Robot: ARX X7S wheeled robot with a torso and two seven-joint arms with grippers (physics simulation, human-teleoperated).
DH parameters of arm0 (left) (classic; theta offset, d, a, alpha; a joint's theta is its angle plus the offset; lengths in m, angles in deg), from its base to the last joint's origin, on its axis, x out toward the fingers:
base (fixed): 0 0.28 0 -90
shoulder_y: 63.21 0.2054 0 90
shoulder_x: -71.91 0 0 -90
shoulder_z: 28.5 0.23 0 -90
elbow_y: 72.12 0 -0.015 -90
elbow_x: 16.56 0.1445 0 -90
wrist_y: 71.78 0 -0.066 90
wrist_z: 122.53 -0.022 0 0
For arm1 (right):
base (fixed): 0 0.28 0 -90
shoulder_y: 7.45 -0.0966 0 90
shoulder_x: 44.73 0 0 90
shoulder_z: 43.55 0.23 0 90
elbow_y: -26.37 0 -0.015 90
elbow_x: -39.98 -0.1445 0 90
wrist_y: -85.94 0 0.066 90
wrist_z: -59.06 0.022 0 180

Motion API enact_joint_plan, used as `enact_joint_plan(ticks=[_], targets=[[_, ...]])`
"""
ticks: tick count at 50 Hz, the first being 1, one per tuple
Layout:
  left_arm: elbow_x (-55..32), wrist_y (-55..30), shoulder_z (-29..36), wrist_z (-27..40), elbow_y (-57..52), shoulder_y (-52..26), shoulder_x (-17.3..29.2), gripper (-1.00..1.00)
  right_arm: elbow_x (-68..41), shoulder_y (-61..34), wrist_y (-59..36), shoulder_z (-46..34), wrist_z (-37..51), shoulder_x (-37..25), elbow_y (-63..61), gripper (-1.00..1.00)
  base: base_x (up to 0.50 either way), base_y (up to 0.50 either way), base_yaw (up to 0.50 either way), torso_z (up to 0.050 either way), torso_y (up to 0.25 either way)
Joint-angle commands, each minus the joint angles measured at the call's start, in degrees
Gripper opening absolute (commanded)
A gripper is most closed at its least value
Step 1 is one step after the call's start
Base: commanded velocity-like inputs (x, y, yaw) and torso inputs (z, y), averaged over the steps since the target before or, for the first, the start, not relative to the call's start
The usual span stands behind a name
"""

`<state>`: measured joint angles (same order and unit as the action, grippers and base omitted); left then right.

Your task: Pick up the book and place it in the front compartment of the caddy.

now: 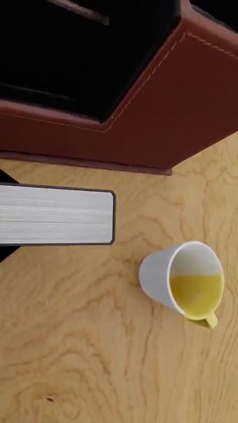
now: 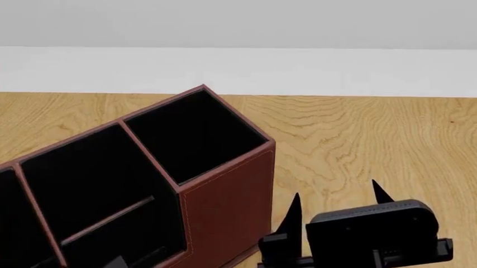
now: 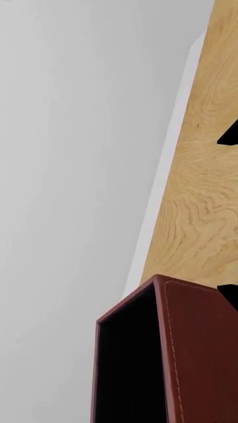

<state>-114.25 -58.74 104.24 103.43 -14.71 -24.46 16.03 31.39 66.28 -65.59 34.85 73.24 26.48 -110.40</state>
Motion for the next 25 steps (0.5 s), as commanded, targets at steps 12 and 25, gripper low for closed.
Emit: enact_joint_plan(ticks=[12,25], targets=[[-14.2,0.0,2.3,16.3,-5.7,-6.9,5.0,-1.0,-0.5,0.4,0.3,0.1,0.4,0.0,-0.7,1.0,0.0,0.0,0.0,0.0,0.001],[-22.7,3.0,4.4,21.5,-8.3,-12.6,6.7,-1.0,-0.8,0.8,0.5,0.4,0.6,-0.1,-1.0,1.0,0.0,0.0,0.0,0.0,0.002]])
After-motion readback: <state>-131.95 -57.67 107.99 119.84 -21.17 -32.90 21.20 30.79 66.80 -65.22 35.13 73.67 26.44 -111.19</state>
